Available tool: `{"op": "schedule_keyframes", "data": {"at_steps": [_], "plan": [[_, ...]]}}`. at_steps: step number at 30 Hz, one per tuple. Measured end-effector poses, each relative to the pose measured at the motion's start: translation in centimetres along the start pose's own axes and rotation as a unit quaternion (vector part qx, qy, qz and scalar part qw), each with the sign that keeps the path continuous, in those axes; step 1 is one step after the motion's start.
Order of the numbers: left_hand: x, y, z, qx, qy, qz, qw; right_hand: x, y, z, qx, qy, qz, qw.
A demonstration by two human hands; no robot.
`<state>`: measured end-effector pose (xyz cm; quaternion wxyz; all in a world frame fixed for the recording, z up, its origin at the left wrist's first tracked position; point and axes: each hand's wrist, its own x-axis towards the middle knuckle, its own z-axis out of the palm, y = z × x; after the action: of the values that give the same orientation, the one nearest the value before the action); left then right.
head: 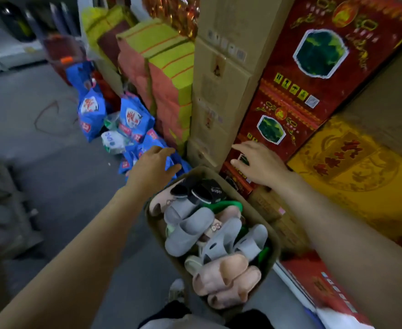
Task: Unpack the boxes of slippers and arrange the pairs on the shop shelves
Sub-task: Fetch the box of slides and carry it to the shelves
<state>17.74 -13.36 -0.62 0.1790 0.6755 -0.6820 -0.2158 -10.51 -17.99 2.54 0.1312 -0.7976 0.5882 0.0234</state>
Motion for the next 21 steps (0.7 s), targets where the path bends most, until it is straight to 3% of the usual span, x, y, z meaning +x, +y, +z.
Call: {"op": "schedule_keyframes", "data": {"at_steps": [5,11,15,21], "plan": [[-1.4,-2.3,6.5,-0.016,-0.029,-0.116,0.993,3.4,5.0,5.2,0.029,-0.080,-0.012,0.996],[-6.4,-2.1,16.7,-0.042,-0.046,-0.278,0.958,6.2,12.3,12.9,0.067,-0.157,-0.008,0.985],[-10.3,-2.2,24.1,-0.101,-0.039,-0.408,0.907,7.4,16.9,18.7,0.079,-0.199,-0.005,0.977],[-14.5,-4.2,32.3,-0.195,0.002,-0.566,0.801,9.3,20.8,26.3,0.110,-0.227,0.053,0.966]]}}
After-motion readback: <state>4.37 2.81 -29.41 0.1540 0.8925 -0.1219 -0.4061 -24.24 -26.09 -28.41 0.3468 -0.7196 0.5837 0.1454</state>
